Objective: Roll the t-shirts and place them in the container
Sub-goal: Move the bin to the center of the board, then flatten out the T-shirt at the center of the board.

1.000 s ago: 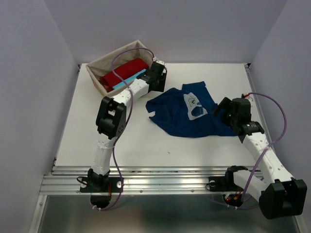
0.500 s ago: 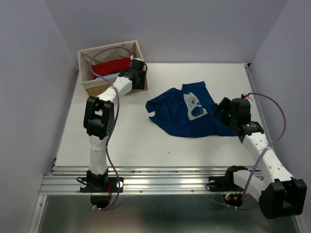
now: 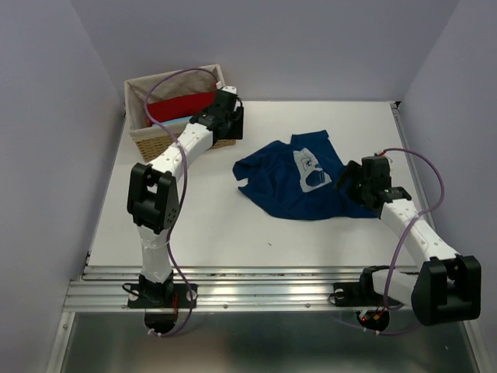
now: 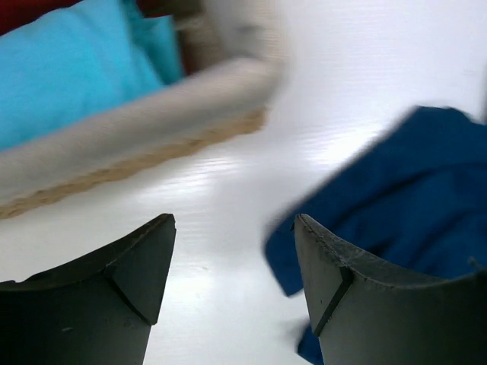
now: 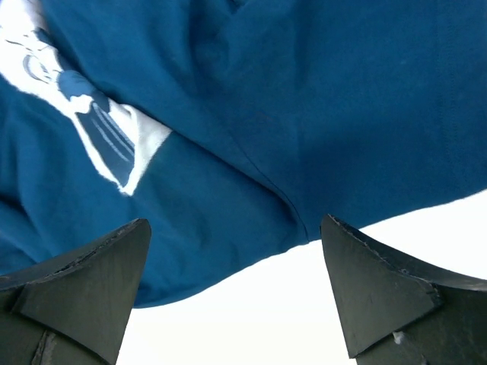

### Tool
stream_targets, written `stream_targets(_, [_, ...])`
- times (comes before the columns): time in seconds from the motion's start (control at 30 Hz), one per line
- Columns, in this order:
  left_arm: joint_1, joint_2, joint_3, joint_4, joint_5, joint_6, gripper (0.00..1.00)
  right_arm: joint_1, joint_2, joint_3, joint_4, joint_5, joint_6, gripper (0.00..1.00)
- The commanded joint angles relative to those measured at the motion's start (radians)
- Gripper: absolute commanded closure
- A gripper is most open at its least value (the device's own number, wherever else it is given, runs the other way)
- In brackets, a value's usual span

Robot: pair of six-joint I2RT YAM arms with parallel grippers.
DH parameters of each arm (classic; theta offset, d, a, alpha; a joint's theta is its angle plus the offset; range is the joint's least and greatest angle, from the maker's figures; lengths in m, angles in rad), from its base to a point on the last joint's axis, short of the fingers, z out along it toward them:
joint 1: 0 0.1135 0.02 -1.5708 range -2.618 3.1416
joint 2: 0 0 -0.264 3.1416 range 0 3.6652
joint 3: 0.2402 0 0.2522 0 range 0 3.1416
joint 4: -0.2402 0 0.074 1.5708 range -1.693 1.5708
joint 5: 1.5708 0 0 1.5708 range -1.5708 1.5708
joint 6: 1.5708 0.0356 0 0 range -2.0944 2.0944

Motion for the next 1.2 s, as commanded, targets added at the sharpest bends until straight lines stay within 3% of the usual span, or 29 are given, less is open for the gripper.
stream_targets(0.0, [-0.123, -0.144, -0.021, 0.016, 0.094, -0.035, 0.25, -0.002, 0.048, 0.060, 0.056, -0.038, -0.051, 0.05])
stream_targets(0.17, [-0.188, -0.136, -0.090, -0.001, 0.140, -0.134, 0.25, -0.002, 0.146, 0.081, 0.059, -0.026, -0.072, 0.10])
stream_targets(0.4, [-0.202, -0.075, -0.188, 0.013, 0.062, -0.239, 0.17, -0.047, 0.099, 0.043, 0.053, 0.033, -0.072, 0.09])
stream_targets(0.53, [-0.193, -0.049, -0.219, -0.005, 0.020, -0.298, 0.22, -0.070, 0.068, 0.031, 0.044, 0.024, -0.078, 0.09])
stream_targets(0.8, [-0.191, -0.165, -0.417, 0.057, -0.027, -0.427, 0.25, -0.079, 0.048, 0.003, 0.034, 0.016, -0.074, 0.09])
stream_targets(1.17, [-0.182, -0.259, -0.606, 0.209, 0.134, -0.624, 0.31, -0.079, 0.025, -0.006, 0.028, 0.016, -0.072, 0.07])
